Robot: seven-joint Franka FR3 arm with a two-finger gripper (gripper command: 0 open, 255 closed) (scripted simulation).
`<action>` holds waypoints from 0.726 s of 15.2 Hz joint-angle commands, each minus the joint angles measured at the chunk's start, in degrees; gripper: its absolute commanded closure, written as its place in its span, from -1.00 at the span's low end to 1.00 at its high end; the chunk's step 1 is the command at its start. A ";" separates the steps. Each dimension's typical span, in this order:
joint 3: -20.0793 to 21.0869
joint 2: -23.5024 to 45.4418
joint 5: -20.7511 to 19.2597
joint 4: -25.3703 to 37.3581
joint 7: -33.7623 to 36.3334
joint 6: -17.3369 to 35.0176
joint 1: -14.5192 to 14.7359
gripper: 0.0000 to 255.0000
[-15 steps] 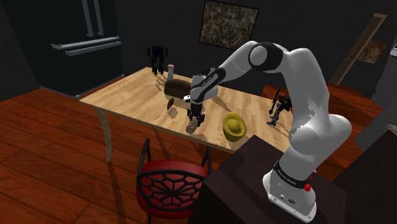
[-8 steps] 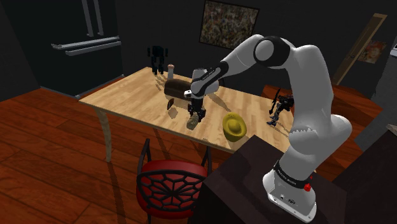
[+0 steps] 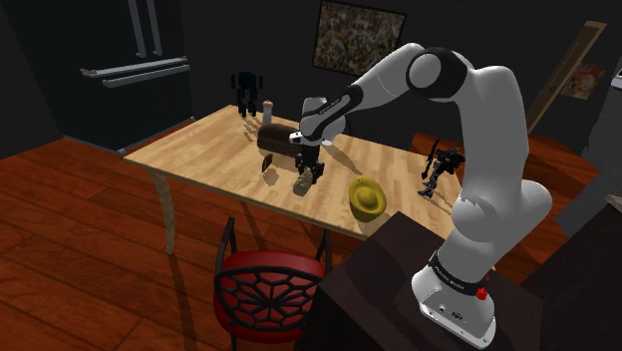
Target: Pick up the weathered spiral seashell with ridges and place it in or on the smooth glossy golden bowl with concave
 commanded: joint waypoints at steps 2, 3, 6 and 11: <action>0.35 -1.93 0.42 -0.43 -0.17 -1.47 -0.26 1.00; 0.45 -2.49 0.56 -0.47 -0.23 -1.98 -0.34 1.00; 0.76 -4.14 0.96 -0.53 -0.41 -3.56 -0.57 1.00; 1.19 -6.60 1.60 -0.38 -0.71 -6.12 -0.89 1.00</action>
